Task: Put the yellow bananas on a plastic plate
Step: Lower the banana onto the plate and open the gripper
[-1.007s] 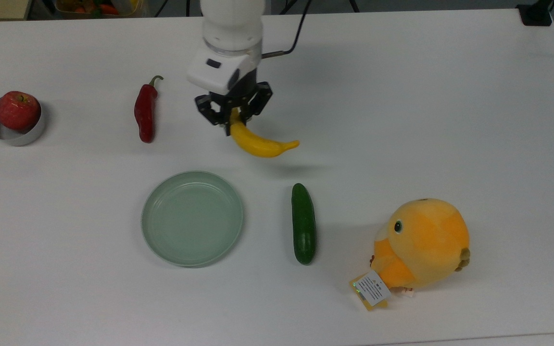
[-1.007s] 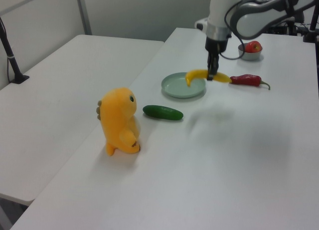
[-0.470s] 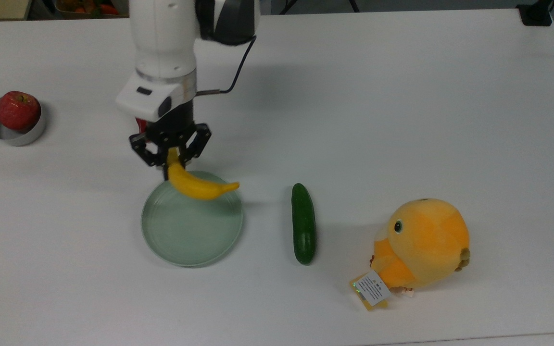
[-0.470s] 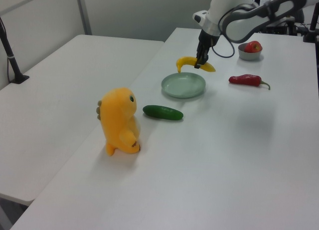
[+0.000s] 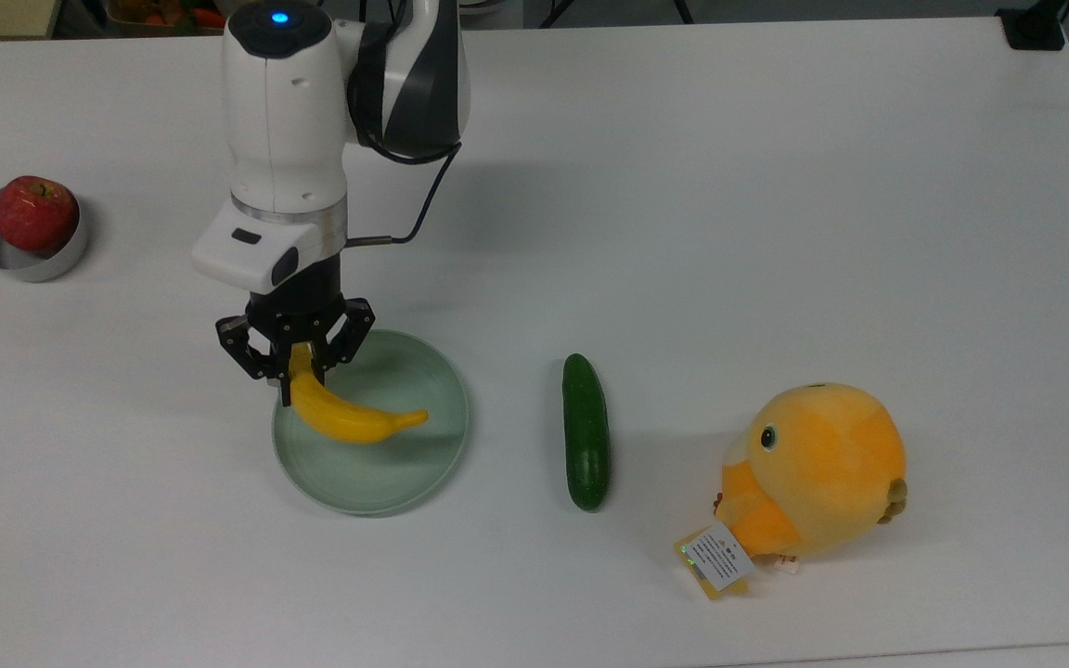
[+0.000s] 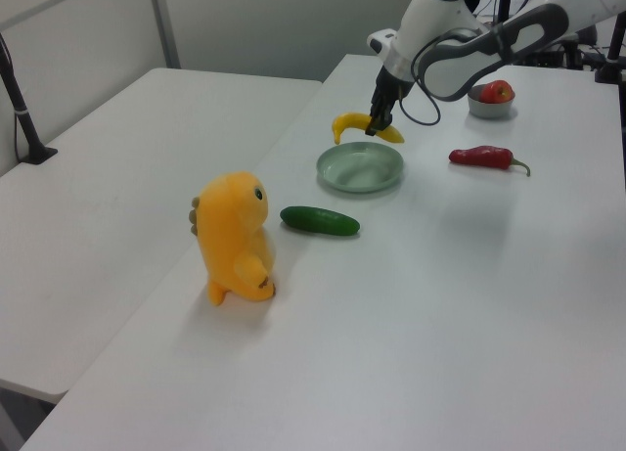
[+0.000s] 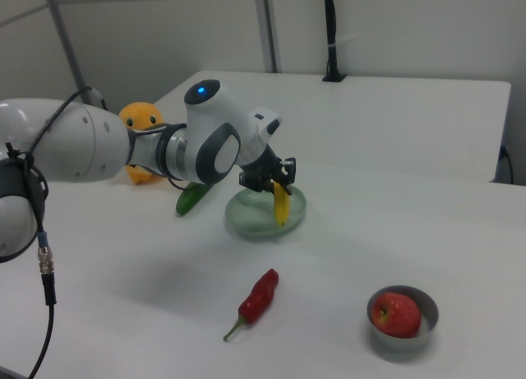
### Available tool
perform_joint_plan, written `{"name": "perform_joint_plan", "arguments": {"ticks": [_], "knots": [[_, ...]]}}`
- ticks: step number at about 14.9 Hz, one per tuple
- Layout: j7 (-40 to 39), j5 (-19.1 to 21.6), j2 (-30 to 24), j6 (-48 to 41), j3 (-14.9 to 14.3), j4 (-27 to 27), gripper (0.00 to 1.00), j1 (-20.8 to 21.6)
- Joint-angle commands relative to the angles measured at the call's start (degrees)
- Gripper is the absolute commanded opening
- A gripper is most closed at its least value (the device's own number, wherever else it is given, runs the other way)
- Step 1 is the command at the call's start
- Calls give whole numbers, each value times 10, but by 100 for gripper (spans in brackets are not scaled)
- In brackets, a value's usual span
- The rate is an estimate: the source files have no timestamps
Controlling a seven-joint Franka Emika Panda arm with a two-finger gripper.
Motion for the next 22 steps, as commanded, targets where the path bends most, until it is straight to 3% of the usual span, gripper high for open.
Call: {"name": "perform_joint_plan", "arguments": {"ticks": [1,4,6,7,9,10,11,14,18,22], "knots": [[-4,-3,37,13,-3,32,3,8],[-3,-4,52,43,-3,33,8,15],[0,-2,51,44,-3,32,32,17],[0,0,51,45,-3,32,38,17],[5,3,50,45,-3,32,65,17],[10,-2,49,45,-3,32,86,17],[11,-5,48,46,-3,32,100,18],[11,0,33,45,-3,31,100,16],[39,5,-32,25,-3,8,100,14],[106,6,-115,-72,-4,-3,100,13]]}}
